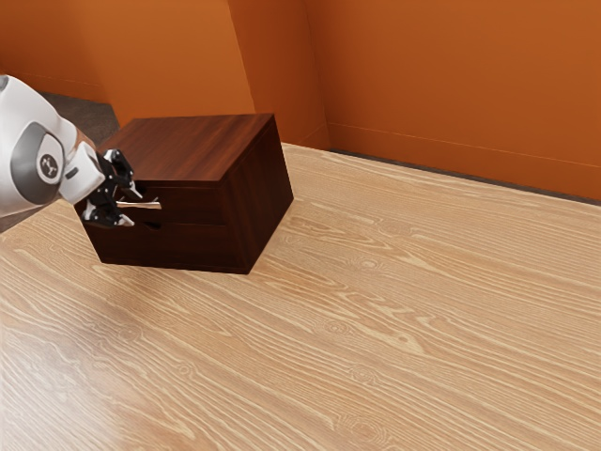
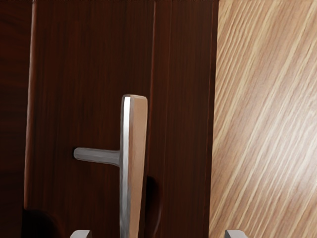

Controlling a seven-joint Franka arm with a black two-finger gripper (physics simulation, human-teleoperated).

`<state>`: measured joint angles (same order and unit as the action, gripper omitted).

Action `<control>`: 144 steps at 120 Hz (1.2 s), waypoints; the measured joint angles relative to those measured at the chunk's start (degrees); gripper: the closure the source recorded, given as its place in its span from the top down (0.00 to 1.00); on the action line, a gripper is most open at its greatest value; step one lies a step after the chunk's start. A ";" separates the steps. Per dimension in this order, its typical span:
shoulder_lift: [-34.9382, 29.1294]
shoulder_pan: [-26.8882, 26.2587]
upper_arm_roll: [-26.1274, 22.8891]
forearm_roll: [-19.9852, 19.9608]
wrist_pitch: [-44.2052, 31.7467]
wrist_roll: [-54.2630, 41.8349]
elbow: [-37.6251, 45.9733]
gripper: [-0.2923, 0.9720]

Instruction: Pull the drawer handle with one arm to open the drawer

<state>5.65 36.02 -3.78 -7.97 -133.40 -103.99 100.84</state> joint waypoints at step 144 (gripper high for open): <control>-5.43 -0.69 1.59 -1.81 1.56 -0.45 5.84 0.23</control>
<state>0.21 35.33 -2.19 -9.78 -131.84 -104.43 106.68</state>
